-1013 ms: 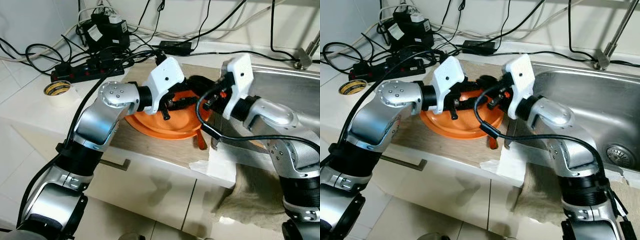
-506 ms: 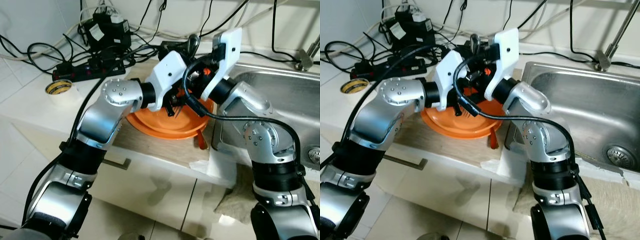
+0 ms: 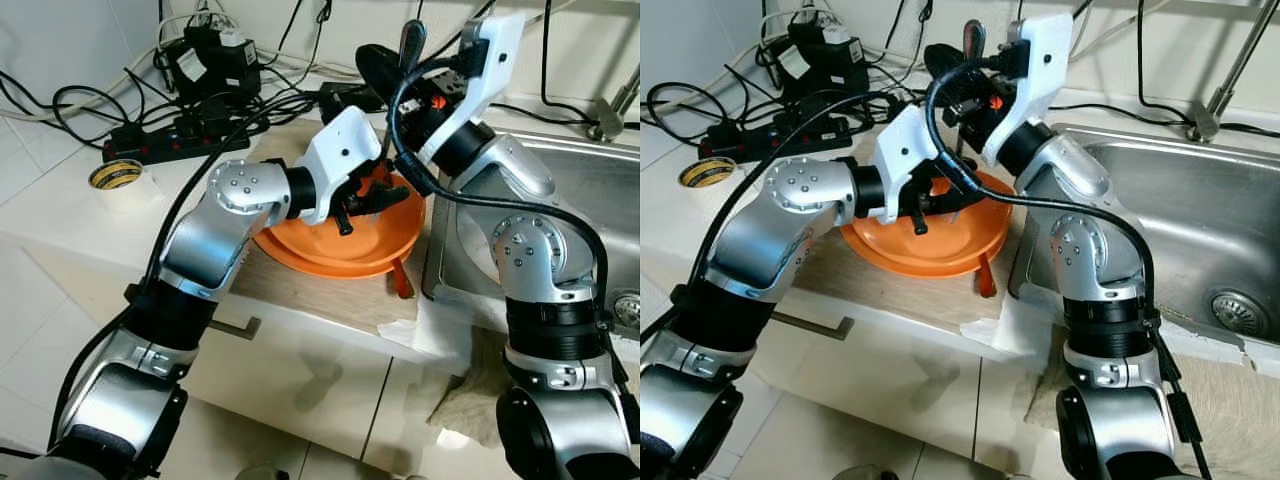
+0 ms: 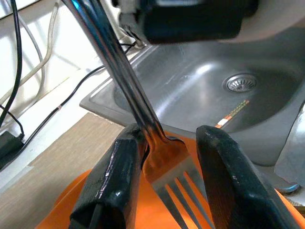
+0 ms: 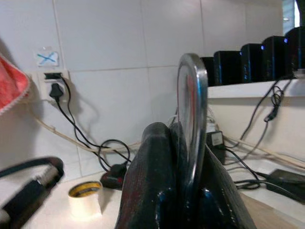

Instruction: Kitchen organization

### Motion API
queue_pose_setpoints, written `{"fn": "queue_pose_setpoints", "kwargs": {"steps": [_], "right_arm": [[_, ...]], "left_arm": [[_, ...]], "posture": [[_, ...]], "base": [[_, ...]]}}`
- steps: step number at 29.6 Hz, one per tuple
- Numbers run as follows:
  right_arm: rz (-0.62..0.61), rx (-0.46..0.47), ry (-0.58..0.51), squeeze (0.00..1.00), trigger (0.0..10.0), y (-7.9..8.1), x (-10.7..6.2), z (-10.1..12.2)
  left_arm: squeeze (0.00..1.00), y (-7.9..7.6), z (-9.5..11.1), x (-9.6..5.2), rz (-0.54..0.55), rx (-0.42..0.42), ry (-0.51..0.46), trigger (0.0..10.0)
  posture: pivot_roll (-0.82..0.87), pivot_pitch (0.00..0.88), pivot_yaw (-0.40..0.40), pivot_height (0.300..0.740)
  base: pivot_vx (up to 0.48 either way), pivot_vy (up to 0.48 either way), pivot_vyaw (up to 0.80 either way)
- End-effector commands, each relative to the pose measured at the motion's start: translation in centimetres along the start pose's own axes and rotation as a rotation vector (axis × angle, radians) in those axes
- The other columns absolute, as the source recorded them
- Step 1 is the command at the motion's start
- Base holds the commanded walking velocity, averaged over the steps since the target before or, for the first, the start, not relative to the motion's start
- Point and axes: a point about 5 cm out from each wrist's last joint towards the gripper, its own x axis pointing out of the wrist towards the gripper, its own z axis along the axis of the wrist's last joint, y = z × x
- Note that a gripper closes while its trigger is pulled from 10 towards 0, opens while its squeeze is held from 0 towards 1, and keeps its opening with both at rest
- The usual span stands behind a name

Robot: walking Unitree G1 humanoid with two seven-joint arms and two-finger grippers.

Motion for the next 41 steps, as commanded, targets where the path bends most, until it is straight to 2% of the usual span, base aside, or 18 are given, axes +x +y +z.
{"fn": "queue_pose_setpoints", "kwargs": {"steps": [1, 6, 11, 17, 21, 28, 38, 41], "right_arm": [[-0.004, -0.022, -0.015, 0.0, 10.0, -0.1, -0.2, 0.3], [-0.011, -0.035, 0.007, 0.0, 10.0, -0.3, -0.6, -0.1], [-0.032, -0.048, 0.033, 0.0, 10.0, -0.8, -1.3, -0.7], [-0.045, -0.06, 0.038, 0.0, 10.0, -1.2, -1.6, -0.8], [-0.045, -0.064, 0.037, 0.0, 10.0, -1.2, -1.6, -0.8], [-0.041, -0.073, 0.039, 0.0, 10.0, -1.3, -1.5, -0.9], [-0.031, -0.073, 0.043, 0.0, 10.0, -1.3, -1.3, -1.1], [-0.031, -0.073, 0.044, 0.0, 10.0, -1.3, -1.3, -1.1]], "left_arm": [[0.0, 0.6, 0.3, -0.2, 0.023, 0.007, 0.003, 10.0], [0.0, 1.3, 0.2, -0.5, 0.051, -0.008, 0.01, 10.0], [0.0, 2.5, -0.2, -1.4, 0.115, -0.023, 0.025, 10.0], [0.0, 3.3, -0.4, -2.2, 0.149, -0.02, 0.041, 10.0], [0.0, 3.5, -0.6, -2.6, 0.16, -0.019, 0.05, 10.0], [0.0, 3.9, -1.7, -4.3, 0.193, -0.03, 0.094, 10.0], [0.0, 4.4, -2.1, -6.3, 0.249, -0.069, 0.095, 10.0], [0.0, 4.3, -2.2, -6.4, 0.253, -0.075, 0.095, 10.0]], "posture": [[-0.03, 0.0, 0.053, 0.74], [-0.03, 0.0, 0.057, 0.74], [-0.03, 0.0, 0.058, 0.74], [-0.02, 0.0, 0.059, 0.74], [-0.02, 0.0, 0.058, 0.74], [-0.01, 0.0, 0.053, 0.74], [0.0, 0.0, 0.039, 0.74], [0.01, 0.0, 0.036, 0.74]], "base": [[0.0, 0.0, 0.0], [0.0, 0.0, 0.0], [0.0, 0.0, 0.0], [0.0, 0.0, 0.0], [0.0, 0.0, 0.0], [0.0, 0.0, 0.0], [0.0, 0.0, 0.0], [0.0, 0.0, 0.0]]}}
